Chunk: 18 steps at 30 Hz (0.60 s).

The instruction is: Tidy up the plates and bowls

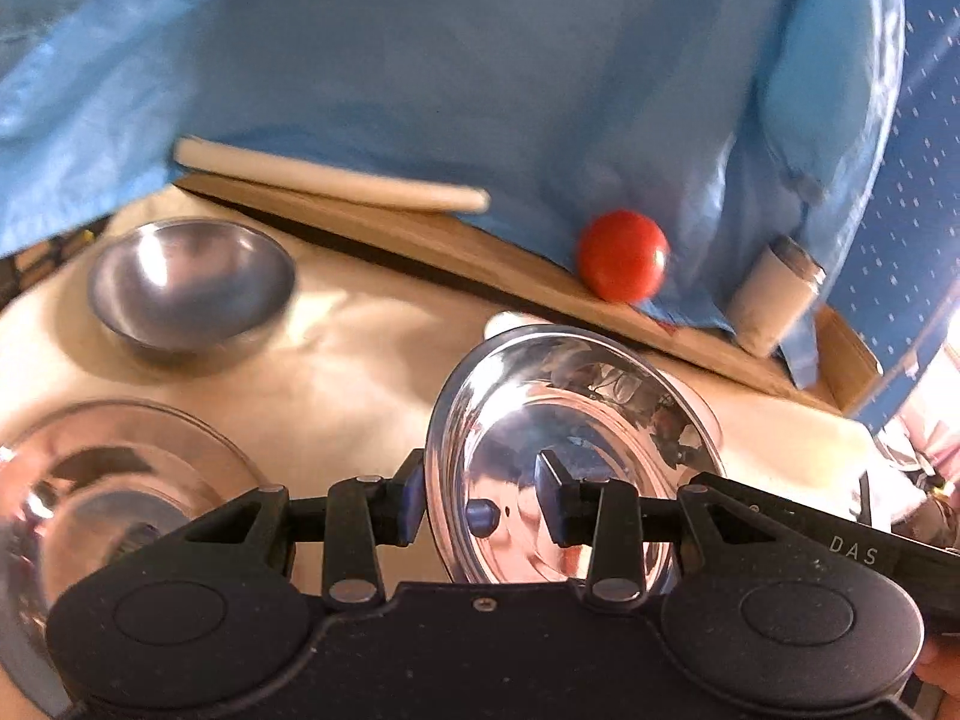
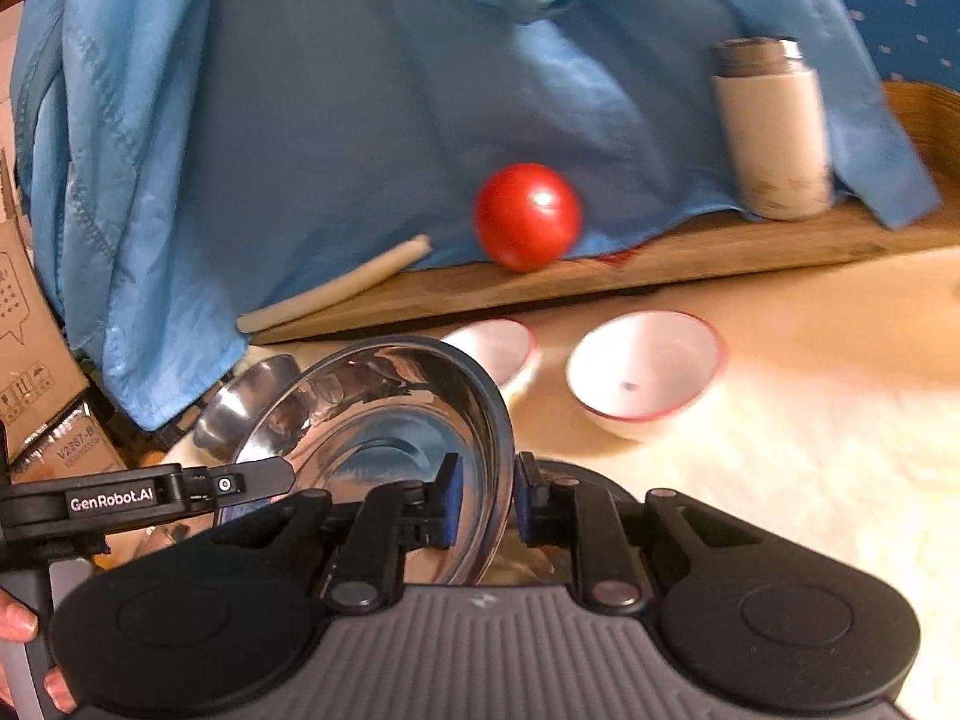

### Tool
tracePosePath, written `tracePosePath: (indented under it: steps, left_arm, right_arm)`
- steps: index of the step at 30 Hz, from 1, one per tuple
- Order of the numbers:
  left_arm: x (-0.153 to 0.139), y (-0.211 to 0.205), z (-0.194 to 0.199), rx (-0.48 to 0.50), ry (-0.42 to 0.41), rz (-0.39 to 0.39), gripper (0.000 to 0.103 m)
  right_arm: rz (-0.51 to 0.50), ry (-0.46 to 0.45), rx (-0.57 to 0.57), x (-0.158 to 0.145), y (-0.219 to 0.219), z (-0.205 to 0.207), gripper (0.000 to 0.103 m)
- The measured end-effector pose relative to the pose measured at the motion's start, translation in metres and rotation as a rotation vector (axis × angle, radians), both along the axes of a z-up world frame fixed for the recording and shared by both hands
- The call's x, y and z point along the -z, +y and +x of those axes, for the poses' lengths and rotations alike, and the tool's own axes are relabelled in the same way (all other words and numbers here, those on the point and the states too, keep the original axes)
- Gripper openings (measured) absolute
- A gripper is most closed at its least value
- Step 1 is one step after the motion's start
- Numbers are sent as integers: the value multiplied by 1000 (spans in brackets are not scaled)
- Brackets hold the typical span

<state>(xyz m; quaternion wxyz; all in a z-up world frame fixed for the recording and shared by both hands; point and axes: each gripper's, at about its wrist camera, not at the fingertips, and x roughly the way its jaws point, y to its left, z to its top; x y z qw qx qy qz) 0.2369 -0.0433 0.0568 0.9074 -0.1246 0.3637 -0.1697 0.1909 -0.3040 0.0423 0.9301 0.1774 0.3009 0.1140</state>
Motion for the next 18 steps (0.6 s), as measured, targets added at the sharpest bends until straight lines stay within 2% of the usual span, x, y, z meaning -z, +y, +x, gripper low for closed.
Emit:
tracePosePath:
  steps: [11, 18]
  left_arm:
    - [27, -36, -12, 91, 62, 45, 39]
    - [31, -42, -16, 104, 74, 66, 40]
  right_arm:
    - [-40, 29, 53, 14, -26, -32, 22]
    - [-75, 28, 57, 19, -25, -42, 23]
